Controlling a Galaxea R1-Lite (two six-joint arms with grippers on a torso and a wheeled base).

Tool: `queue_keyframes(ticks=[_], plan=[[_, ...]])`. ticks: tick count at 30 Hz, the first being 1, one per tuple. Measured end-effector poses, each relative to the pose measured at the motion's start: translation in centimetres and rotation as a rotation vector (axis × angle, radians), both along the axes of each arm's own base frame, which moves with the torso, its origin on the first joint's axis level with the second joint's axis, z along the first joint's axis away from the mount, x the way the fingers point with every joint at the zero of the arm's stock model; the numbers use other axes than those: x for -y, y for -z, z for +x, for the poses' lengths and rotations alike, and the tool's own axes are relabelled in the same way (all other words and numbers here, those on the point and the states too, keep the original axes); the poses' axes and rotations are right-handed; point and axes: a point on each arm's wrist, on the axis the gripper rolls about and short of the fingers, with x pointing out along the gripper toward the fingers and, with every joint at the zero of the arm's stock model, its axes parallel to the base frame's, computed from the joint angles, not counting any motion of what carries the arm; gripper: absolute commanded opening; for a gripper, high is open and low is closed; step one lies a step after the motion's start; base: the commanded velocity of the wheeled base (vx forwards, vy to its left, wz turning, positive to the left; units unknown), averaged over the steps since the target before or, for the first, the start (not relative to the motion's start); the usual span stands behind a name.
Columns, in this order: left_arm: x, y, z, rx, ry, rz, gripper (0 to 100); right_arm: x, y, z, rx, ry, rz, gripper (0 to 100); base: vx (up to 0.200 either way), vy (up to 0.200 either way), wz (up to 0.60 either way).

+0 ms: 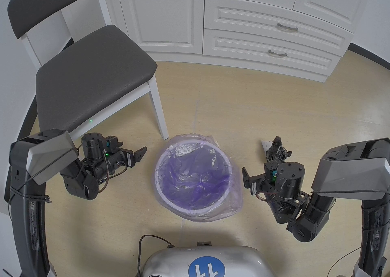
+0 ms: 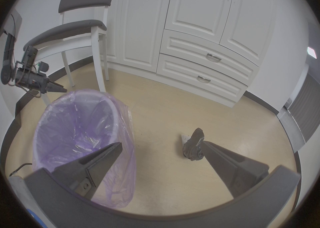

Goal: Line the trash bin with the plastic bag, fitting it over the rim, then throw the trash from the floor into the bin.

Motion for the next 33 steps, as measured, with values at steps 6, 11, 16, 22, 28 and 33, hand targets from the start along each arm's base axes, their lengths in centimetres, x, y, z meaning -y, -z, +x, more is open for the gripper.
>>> queue_keyframes(ticks=[6,11,16,22,28,33], plan=[[2.3,-3.9,-3.0,-0.006,0.109,-0.005,100,0.3,-1.0,-1.2,-0.021,-0.030,-0.008,100,0.000,0.000,0.00],[3.6,-6.3,-4.2,-0.057,0.154,0.001,100,0.7,-2.0,-2.5,-0.150,-0.053,-0.018,100,0.000,0.000,0.00],[4.7,-8.3,-4.8,-0.088,0.183,0.008,100,1.3,-3.1,-3.6,-0.323,-0.069,-0.009,100,0.000,0.000,0.00],[6.9,-8.6,-5.0,-0.116,0.210,0.047,100,1.6,-5.2,-3.9,-0.402,-0.068,0.056,100,0.000,0.000,0.00],[9.0,-5.9,-4.0,-0.083,0.209,0.144,100,1.6,-6.7,-3.4,-0.362,-0.071,0.121,100,0.000,0.000,0.00],[9.6,-3.9,-3.0,-0.080,0.194,0.178,100,1.6,-6.9,-3.1,-0.350,-0.067,0.133,100,0.000,0.000,0.00]])
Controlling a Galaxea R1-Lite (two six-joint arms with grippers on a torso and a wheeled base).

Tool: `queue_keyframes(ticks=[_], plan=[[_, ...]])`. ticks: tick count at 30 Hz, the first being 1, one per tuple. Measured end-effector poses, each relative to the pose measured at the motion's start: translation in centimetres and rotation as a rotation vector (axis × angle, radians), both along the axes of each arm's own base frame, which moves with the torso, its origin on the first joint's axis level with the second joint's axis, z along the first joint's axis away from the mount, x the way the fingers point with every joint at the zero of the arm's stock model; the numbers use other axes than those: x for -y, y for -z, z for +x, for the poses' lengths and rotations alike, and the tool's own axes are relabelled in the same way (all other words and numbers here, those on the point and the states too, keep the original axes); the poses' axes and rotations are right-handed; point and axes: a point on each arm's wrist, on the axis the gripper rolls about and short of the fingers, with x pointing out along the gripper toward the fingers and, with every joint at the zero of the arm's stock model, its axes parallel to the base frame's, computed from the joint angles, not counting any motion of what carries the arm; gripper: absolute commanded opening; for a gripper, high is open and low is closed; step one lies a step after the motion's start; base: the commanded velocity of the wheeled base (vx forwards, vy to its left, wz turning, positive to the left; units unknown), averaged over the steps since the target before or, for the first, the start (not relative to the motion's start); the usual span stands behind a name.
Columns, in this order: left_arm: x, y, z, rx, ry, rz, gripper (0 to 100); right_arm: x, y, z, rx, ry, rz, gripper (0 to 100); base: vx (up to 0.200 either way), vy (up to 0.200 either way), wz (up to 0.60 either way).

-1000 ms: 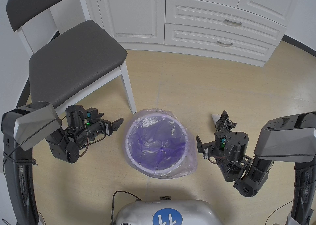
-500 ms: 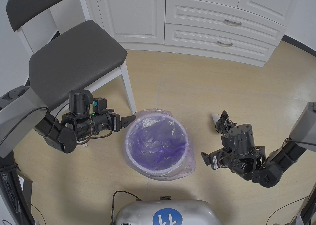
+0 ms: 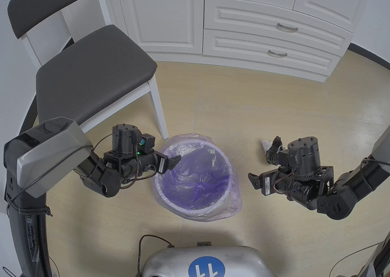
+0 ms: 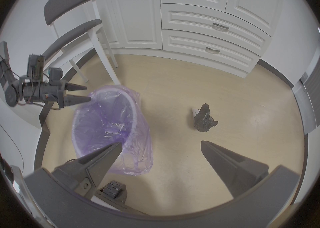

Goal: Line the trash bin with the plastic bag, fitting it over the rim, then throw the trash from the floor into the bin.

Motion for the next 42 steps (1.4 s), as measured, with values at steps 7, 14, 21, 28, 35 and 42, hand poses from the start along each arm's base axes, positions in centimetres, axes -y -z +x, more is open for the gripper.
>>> queue_keyframes(ticks=[7,14,21,28,35,42], plan=[[0.6,2.1,1.5,-0.005,-0.015,0.009,100,-0.1,0.0,0.5,0.045,0.018,0.018,100,0.000,0.000,0.00],[0.3,2.7,2.8,0.009,-0.075,0.014,100,-0.1,0.5,0.7,0.045,0.023,0.013,100,0.000,0.000,0.00],[-0.9,2.6,3.6,0.001,-0.122,-0.027,100,0.0,0.6,0.9,0.048,0.040,0.005,100,0.000,0.000,0.00],[-0.8,2.2,2.9,-0.028,-0.113,-0.060,100,-0.7,1.0,0.5,0.042,0.024,-0.003,100,0.000,0.000,0.00],[-0.5,1.2,1.0,-0.078,-0.033,-0.101,100,-2.4,2.2,0.6,0.079,0.008,0.010,100,0.000,0.000,0.00],[-0.8,0.4,0.3,-0.078,-0.015,-0.102,100,-5.7,5.3,1.3,0.144,0.012,0.038,100,0.000,0.000,0.00]])
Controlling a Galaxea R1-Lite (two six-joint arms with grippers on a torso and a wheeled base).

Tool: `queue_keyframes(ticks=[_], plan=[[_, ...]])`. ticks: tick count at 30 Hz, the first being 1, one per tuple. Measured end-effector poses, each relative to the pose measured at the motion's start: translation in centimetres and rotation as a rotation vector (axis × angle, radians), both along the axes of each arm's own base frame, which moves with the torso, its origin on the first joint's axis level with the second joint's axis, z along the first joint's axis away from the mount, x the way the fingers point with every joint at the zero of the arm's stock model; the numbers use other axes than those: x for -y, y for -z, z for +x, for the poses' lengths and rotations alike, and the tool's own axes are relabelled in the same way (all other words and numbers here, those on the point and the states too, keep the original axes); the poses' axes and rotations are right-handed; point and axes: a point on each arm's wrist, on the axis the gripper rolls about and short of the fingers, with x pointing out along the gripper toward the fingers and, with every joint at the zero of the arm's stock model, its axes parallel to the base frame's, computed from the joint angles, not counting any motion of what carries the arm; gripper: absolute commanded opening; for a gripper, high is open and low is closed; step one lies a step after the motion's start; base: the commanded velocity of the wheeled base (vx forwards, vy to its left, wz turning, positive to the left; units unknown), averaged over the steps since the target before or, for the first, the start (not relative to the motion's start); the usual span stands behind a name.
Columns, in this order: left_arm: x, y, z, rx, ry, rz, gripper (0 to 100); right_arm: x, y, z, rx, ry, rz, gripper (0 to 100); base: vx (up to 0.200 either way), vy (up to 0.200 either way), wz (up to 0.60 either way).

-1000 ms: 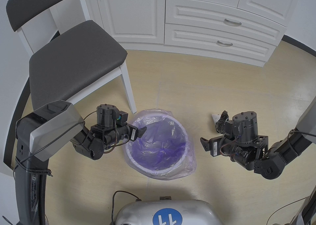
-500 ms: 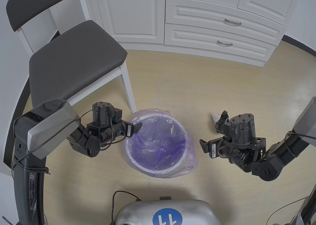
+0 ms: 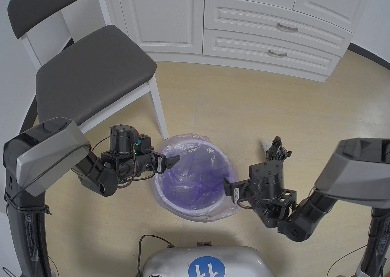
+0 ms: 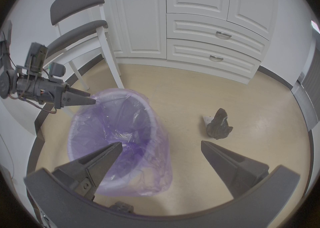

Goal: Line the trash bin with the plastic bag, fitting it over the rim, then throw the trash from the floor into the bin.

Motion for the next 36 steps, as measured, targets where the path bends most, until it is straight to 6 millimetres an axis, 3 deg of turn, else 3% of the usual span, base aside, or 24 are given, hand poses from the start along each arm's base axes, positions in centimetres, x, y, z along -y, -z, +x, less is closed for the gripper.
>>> queue_keyframes(ticks=[8,17,27,36], plan=[[-0.2,-0.3,-0.2,0.005,0.001,0.004,100,-2.9,3.5,1.8,0.011,0.015,0.029,100,0.000,0.000,0.00],[-0.3,-0.4,-0.2,0.011,-0.002,0.005,100,-3.7,5.4,3.9,0.030,0.138,-0.006,100,0.000,0.000,0.00],[-0.6,-0.1,-0.4,0.036,0.021,0.064,100,-3.8,5.9,5.7,0.061,0.262,-0.041,100,0.000,0.000,0.00],[-1.0,0.9,-1.0,0.027,0.046,0.123,100,-4.3,5.0,7.7,0.127,0.324,0.014,100,0.000,0.000,0.00]])
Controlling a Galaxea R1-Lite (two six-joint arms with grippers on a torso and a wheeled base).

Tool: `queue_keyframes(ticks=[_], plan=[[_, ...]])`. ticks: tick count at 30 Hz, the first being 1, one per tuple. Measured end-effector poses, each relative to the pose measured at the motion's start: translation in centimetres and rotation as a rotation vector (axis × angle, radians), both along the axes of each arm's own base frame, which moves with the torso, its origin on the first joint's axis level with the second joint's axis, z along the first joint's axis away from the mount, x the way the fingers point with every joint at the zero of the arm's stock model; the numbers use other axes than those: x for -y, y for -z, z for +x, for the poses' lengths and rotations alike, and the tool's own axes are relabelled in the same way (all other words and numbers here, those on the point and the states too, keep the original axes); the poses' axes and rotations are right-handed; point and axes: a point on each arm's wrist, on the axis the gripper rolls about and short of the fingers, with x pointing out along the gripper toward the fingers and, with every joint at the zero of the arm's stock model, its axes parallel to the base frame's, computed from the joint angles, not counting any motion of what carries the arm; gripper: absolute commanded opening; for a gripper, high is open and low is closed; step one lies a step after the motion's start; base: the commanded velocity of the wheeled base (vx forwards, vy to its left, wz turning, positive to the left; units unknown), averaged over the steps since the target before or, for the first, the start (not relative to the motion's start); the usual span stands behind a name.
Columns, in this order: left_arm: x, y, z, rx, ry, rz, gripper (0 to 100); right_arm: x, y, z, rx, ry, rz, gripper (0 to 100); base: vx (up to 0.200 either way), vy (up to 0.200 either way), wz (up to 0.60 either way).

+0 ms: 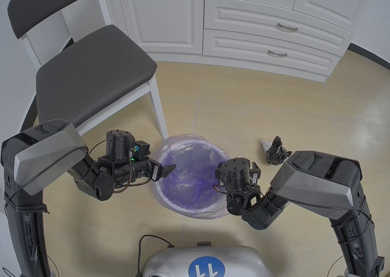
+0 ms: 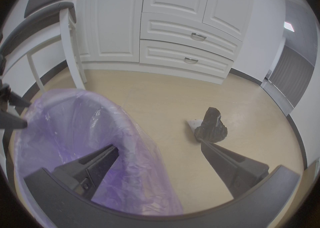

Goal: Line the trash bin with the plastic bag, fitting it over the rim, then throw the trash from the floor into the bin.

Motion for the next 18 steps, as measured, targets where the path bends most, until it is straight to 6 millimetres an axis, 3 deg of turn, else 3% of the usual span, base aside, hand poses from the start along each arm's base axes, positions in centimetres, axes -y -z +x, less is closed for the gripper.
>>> queue_keyframes(ticks=[9,18], plan=[[-0.2,0.5,0.2,-0.007,-0.005,0.009,100,-0.4,-0.4,2.4,0.089,0.040,0.112,100,0.000,0.000,0.00],[-0.3,1.0,0.4,-0.014,-0.008,0.015,100,-0.4,0.4,1.8,0.058,0.026,0.094,100,0.000,0.000,0.00]])
